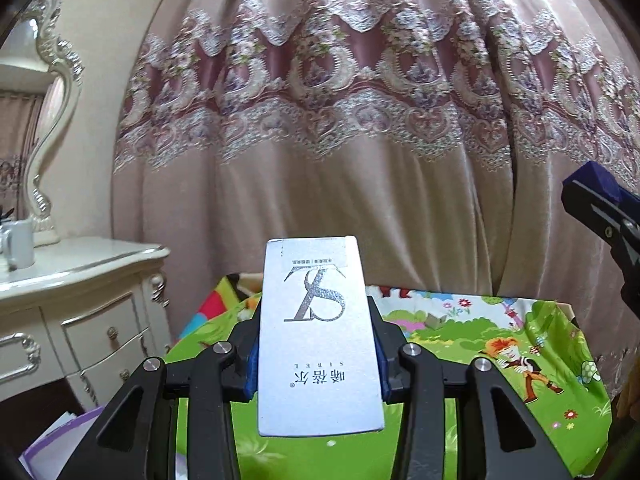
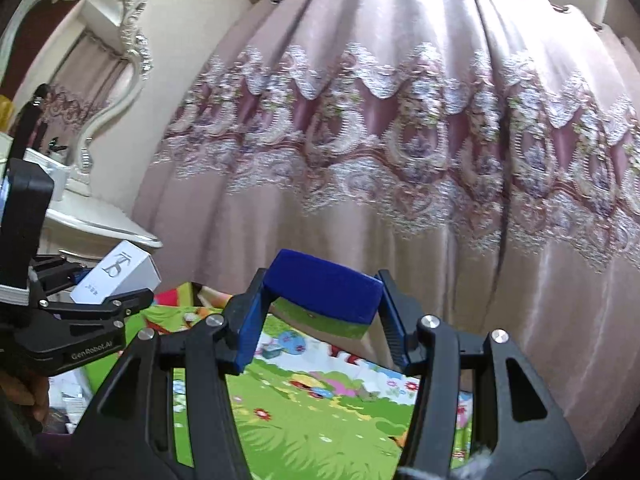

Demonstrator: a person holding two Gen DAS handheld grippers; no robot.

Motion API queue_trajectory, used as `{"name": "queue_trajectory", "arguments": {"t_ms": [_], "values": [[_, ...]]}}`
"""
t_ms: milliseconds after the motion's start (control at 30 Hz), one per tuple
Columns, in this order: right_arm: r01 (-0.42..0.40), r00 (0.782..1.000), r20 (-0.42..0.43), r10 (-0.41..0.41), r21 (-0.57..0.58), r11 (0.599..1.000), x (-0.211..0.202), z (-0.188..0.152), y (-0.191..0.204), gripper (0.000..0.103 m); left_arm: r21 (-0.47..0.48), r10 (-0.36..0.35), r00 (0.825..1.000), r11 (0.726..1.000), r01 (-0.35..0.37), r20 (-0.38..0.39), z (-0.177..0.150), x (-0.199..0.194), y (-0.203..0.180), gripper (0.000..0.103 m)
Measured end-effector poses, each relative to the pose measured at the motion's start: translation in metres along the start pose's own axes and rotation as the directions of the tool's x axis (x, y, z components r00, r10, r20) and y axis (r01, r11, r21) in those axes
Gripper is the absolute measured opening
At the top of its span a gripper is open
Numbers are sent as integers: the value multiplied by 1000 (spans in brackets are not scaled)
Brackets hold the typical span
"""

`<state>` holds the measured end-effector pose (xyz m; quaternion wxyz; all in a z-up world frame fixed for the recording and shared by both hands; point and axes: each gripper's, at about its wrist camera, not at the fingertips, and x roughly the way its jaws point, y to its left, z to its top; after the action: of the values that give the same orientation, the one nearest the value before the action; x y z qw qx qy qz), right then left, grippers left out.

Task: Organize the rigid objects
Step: 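Carry the S-logo box with the left gripper while the right carries the blue block to the storage box, then open the left gripper over the storage box while the right gripper releases the blue block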

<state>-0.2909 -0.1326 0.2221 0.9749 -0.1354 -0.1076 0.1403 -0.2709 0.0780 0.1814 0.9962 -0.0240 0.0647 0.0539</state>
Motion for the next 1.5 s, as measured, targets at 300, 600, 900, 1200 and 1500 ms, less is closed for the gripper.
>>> {"name": "queue_trajectory", "arguments": {"t_ms": [300,600,900,1200,1500], "values": [[-223,975,-19,222,-34,974,7,5,63,56,-94,107,990,989,-116,-97,-21,-12,65,43],[-464,883,-97,459,-28,885,24,1,122,56,-156,214,956,956,-247,-201,-54,-28,119,43],[-681,702,-255,664,31,732,41,-18,187,56,-214,273,884,904,-371,-380,-100,-32,173,43],[-799,506,-431,747,92,595,50,-60,245,57,-290,261,804,837,-464,-534,-142,-34,218,43],[-862,370,-499,783,130,491,45,-84,270,56,-271,279,758,815,-512,-590,-154,-33,234,43]]}}
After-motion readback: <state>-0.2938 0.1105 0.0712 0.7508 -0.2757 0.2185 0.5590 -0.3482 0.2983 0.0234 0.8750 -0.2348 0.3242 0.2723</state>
